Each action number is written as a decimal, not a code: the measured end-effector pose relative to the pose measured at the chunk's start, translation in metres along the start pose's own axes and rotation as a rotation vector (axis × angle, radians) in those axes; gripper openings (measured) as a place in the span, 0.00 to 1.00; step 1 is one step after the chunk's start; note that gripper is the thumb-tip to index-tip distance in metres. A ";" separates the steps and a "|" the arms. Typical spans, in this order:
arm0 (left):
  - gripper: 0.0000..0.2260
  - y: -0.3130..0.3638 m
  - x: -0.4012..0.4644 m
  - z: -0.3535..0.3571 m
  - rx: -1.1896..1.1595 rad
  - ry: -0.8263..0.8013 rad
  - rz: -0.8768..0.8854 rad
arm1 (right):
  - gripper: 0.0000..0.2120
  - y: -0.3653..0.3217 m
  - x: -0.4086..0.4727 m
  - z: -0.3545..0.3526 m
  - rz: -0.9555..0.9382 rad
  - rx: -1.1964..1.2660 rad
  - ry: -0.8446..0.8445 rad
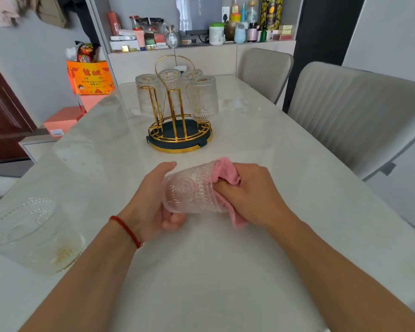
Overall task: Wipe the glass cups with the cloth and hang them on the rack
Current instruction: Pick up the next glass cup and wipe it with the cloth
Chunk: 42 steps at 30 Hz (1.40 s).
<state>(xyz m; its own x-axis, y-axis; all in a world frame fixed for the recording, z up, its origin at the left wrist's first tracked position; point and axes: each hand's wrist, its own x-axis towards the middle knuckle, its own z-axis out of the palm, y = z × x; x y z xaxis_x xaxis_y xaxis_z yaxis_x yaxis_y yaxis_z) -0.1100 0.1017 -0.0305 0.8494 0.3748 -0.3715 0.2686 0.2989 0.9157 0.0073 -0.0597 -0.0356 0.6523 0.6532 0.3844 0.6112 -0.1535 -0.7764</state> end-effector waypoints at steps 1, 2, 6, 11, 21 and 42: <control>0.21 0.000 -0.001 0.005 -0.051 0.012 0.043 | 0.21 0.001 0.000 -0.001 0.067 0.046 0.000; 0.21 0.000 -0.002 0.010 -0.085 0.041 0.098 | 0.22 0.000 -0.001 -0.001 0.147 0.095 -0.012; 0.19 -0.005 0.005 0.022 -0.053 0.221 0.215 | 0.24 -0.002 -0.004 -0.008 0.334 0.246 -0.193; 0.20 -0.008 0.006 0.021 0.008 0.241 0.236 | 0.22 -0.007 -0.003 -0.011 0.394 0.357 -0.244; 0.15 -0.002 0.003 0.017 0.017 0.344 0.276 | 0.22 -0.002 -0.008 0.001 0.161 0.178 -0.207; 0.16 0.001 -0.002 0.014 0.007 0.147 0.257 | 0.18 -0.008 -0.004 -0.011 0.094 0.122 -0.020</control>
<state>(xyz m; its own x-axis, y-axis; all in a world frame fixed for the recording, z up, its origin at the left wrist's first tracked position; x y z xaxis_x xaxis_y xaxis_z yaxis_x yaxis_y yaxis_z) -0.1050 0.0895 -0.0270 0.8150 0.5608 -0.1454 0.0570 0.1721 0.9834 0.0046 -0.0694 -0.0257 0.6939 0.6554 0.2982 0.4882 -0.1239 -0.8639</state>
